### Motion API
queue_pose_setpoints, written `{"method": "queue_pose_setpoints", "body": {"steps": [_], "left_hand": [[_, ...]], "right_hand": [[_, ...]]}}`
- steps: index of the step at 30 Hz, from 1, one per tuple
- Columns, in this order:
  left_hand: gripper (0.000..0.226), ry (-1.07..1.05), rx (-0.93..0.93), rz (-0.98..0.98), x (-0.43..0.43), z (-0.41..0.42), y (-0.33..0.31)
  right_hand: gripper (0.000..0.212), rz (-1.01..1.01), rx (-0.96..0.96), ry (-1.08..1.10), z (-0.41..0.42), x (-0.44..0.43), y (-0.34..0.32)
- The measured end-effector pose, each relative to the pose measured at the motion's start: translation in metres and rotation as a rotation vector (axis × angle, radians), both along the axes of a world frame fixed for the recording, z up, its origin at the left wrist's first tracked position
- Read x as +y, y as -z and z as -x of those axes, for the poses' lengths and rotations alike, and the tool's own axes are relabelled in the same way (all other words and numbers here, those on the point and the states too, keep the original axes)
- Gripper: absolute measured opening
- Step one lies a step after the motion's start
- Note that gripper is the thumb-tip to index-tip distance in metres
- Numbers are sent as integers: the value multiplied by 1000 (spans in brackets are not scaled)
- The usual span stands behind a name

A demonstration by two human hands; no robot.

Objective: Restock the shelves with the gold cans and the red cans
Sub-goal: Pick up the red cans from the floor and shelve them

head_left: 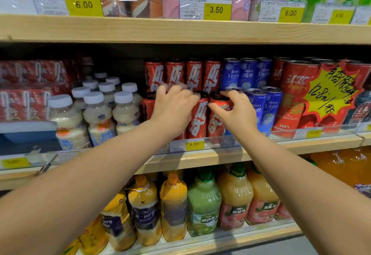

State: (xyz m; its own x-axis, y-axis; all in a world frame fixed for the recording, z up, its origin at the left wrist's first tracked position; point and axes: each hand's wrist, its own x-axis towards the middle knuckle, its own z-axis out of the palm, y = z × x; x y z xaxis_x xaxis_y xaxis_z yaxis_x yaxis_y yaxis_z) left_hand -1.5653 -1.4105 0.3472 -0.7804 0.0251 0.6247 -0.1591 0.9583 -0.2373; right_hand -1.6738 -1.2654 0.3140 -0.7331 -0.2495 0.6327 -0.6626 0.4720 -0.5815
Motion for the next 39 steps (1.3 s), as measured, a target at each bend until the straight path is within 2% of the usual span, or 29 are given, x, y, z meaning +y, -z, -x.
{"method": "queue_pose_setpoints", "body": {"steps": [3, 7, 10, 14, 18, 24, 27, 29, 31, 35, 37, 39], "left_hand": [[49, 4, 21, -34, 3, -3, 4], [56, 70, 35, -160, 15, -13, 23], [55, 116, 5, -338, 24, -17, 41], [66, 87, -99, -504, 28, -15, 59], [73, 58, -136, -575, 26, -14, 65], [65, 80, -144, -591, 24, -17, 70], [54, 177, -132, -595, 22, -28, 79], [39, 251, -41, -666, 20, -41, 91], [26, 252, 57, -768, 16, -58, 107], [27, 170, 123, -856, -1, -100, 149], [29, 125, 105, -895, -13, -123, 169], [29, 80, 122, -964, -19, -148, 192]], "right_hand": [[58, -30, -6, 3, 2, -2, -2], [72, -216, 24, 6, 4, 3, -2], [65, -252, 118, 12, 3, 11, 1], [50, -319, 248, 61, 5, 18, 0], [47, -366, 317, 120, 7, 17, -2], [53, -405, 306, 139, 2, 15, 4], [52, -258, 277, 105, -12, 14, 12], [38, -58, 279, 6, -31, 7, 21], [24, 41, 277, -95, -51, -6, 38], [12, 138, 211, -253, -89, -41, 81], [13, 242, 115, -286, -109, -61, 102], [20, 406, -99, -287, -135, -80, 123]]}}
